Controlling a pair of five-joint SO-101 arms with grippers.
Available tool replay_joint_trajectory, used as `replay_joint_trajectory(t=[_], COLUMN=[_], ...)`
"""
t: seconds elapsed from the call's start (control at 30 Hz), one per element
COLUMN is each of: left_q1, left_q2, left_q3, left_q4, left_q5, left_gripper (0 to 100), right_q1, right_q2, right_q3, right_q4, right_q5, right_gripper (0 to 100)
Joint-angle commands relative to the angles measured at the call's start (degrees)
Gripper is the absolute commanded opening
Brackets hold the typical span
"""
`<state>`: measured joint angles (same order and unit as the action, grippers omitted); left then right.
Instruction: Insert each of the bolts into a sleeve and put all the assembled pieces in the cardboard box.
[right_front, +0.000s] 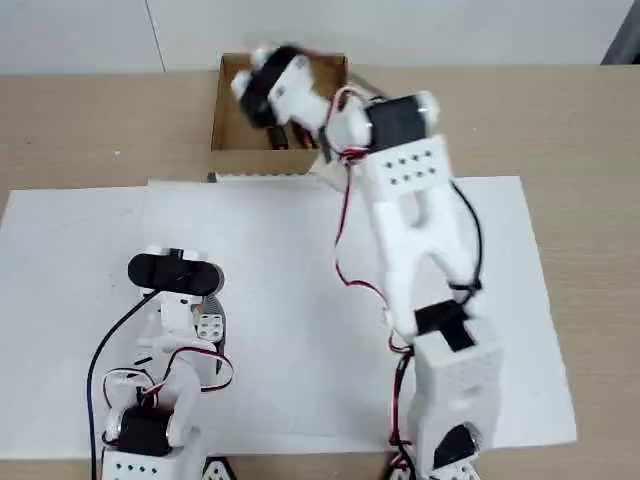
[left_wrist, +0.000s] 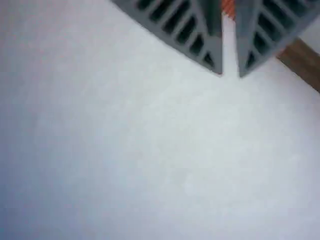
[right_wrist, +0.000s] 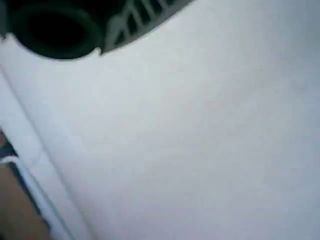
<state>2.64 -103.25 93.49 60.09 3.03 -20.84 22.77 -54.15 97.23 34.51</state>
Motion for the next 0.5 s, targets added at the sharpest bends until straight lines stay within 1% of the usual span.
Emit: replay_joint_trajectory(t=[0.0, 0.13, 0.2, 0.47], left_q1=[0.3, 0.3, 0.2, -0.1], left_q2=[-0.5, -0.5, -0.5, -0.5], left_q3=[-0.2, -0.2, -0.2, -0.2], left_q4=[0.1, 0.1, 0.1, 0.1], left_q5=[-0.3, -0.2, 0.0, 0.2], left_gripper=[1, 1, 1, 1], right_q1=[4.1, 9.2, 11.1, 15.7], right_q2=[-8.0, -14.6, -18.1, -35.9], right_q3=[-0.5, 0.2, 3.1, 27.4], right_q4=[0.9, 1.2, 1.2, 0.7], right_q5=[-8.6, -19.4, -23.5, -36.0], right_gripper=[0.4, 0.4, 0.4, 0.4])
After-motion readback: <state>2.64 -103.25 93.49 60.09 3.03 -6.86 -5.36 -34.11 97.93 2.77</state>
